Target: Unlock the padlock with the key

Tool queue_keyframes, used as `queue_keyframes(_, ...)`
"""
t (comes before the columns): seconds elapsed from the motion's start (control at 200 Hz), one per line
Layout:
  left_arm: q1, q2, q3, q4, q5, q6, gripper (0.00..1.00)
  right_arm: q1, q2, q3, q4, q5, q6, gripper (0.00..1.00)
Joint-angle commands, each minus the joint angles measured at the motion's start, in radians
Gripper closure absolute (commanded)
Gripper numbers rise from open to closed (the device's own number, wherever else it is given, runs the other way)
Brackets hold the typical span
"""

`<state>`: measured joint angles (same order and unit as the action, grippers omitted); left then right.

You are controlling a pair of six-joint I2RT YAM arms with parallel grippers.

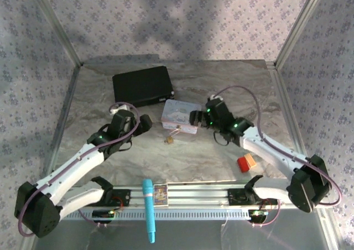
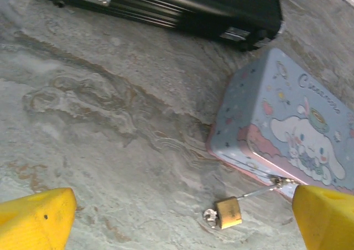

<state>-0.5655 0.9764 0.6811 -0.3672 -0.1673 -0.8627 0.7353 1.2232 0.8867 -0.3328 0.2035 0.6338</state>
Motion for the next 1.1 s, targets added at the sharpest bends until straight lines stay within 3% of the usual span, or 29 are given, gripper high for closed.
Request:
queue_keyframes(0.0, 0.037, 0.015, 0.003, -0.034, 0.092, 0.053, 0.0, 0.108, 0.02, 0.012, -0.039, 0.161, 0.13, 0.01)
queue_keyframes(0.165, 0.066, 0.039, 0.01, -0.008, 0.135, 0.055, 0.0, 0.254, 0.199, 0.093, -0.052, 0.257, 0.194, 0.06)
queue_keyframes(0.305, 0.07, 0.039, 0.003, 0.011, 0.154, 0.038, 0.0, 0.308, 0.363, 0.176, -0.006, 0.217, 0.218, 0.14)
queue_keyframes(0.42, 0.077, 0.03, 0.0, -0.003, 0.15, 0.041, 0.0, 0.321, 0.474, 0.228, 0.036, 0.167, 0.225, 0.2)
queue_keyframes(0.675, 0.095, -0.006, -0.038, -0.003, 0.15, 0.02, 0.0, 0.318, 0.658, 0.348, 0.007, 0.183, 0.239, 0.35)
queue_keyframes(1.094, 0.095, -0.019, -0.077, 0.029, 0.157, -0.02, 0.0, 0.288, 0.749, 0.36, 0.008, 0.144, 0.277, 0.42)
